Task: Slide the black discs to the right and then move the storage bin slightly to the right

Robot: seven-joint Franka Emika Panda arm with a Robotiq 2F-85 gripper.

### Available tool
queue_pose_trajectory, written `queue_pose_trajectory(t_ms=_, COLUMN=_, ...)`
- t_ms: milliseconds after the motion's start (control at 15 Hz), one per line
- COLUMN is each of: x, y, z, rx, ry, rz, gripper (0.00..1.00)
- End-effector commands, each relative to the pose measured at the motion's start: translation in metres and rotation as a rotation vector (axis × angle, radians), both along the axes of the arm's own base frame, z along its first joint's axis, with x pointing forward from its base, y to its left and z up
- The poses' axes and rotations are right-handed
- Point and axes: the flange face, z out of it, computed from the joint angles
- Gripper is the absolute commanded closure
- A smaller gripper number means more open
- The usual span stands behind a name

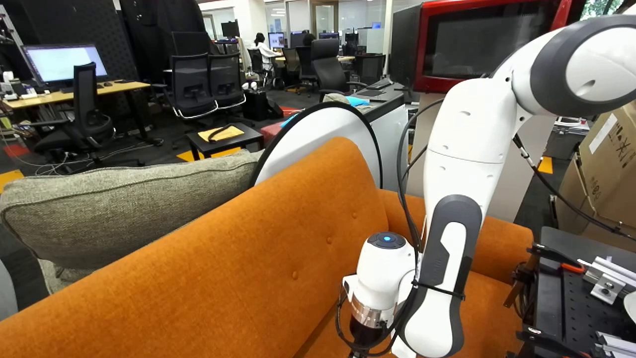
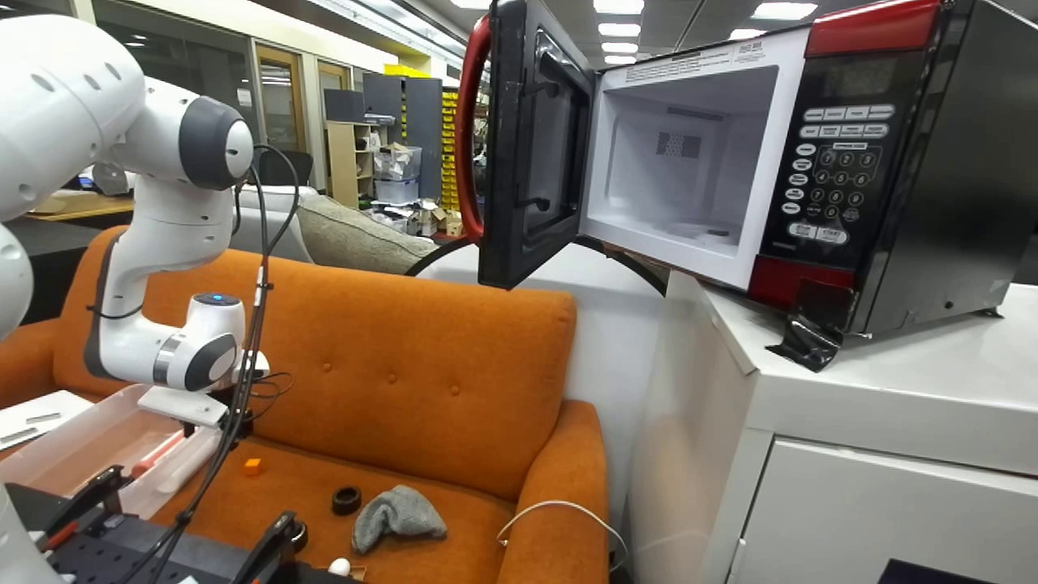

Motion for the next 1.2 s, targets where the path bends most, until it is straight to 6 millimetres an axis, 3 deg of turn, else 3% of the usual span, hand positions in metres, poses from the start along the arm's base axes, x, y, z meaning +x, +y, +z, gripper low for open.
queue_pose_trajectory(t_ms=0, x=-0.008, y=0.022, z=0.013, rx=0.08, ry=-0.007, rz=0.171, gripper=0.0)
queue_pose_trajectory(t_ms=267, x=-0.024, y=0.057, z=0.008, rx=0.161, ry=0.019, rz=0.292, gripper=0.0)
queue_pose_trajectory(t_ms=400, x=-0.034, y=0.064, z=-0.006, rx=0.162, ry=0.052, rz=0.335, gripper=0.0)
queue_pose_trajectory(t_ms=600, x=-0.042, y=0.068, z=-0.024, rx=0.153, ry=0.09, rz=0.379, gripper=0.0)
queue_pose_trajectory(t_ms=1133, x=-0.034, y=0.07, z=-0.036, rx=0.142, ry=0.107, rz=0.409, gripper=0.0)
